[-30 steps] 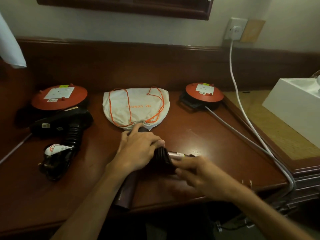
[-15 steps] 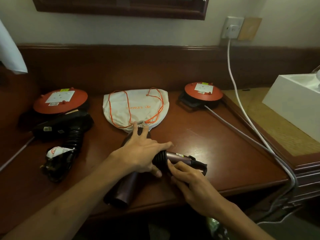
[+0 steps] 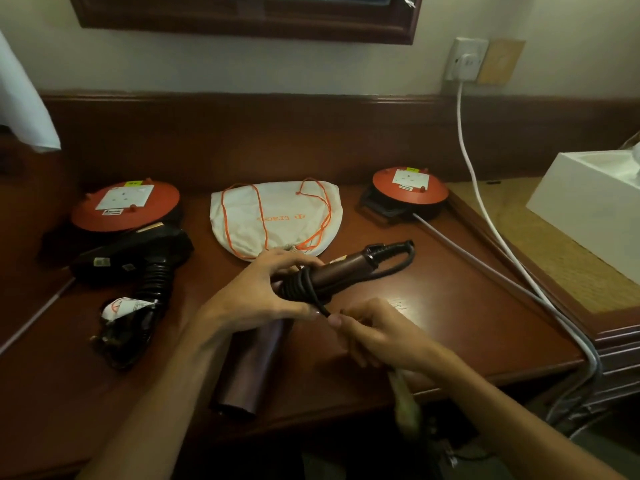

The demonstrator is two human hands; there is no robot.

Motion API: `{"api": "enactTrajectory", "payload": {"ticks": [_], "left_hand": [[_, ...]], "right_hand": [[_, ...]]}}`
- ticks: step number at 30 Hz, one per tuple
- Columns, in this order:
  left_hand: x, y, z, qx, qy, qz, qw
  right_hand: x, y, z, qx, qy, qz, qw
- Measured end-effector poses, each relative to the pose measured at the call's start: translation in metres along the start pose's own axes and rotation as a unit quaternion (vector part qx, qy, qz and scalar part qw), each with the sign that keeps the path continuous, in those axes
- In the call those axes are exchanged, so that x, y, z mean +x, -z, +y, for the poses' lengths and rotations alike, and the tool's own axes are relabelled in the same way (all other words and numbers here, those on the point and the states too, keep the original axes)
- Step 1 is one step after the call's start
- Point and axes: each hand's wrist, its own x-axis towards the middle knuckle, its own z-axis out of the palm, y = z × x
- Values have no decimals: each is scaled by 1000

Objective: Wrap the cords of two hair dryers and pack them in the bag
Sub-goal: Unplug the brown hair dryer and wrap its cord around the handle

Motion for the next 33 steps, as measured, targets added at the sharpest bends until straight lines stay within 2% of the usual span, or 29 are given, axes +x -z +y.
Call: {"api": "enactTrajectory", "payload": {"ticks": [4, 6, 8, 10, 13, 17, 20, 24, 28, 33], "left_hand": [[-8, -1, 5, -20, 16, -20, 999], [-11, -6, 8, -8, 18, -1, 1000], [-15, -13, 9, 51, 14, 31, 998], [-19, -20, 16, 142, 10, 26, 989], [-18, -30, 28, 254, 1, 5, 967], [-3, -38, 39, 314, 46, -29, 948], [3, -47, 37, 407, 75, -61, 908], [11, -59, 39, 481, 92, -85, 868], [20, -55, 38, 465, 67, -86, 878], [15, -49, 33, 413, 56, -8, 909]], "right_hand": [[19, 25, 0, -38, 2, -48, 998], [22, 45, -6, -23, -32, -81, 996], [27, 65, -16, -68, -66, -150, 984], [41, 79, -19, -145, -81, -204, 965], [65, 84, -25, -206, -113, -228, 945], [71, 77, -53, -218, -101, -153, 959], [61, 58, -60, -281, -78, -82, 953], [41, 40, -57, -258, -41, -22, 965], [31, 37, -55, -277, -53, -14, 959], [3, 44, -48, -226, -46, 43, 972]]}}
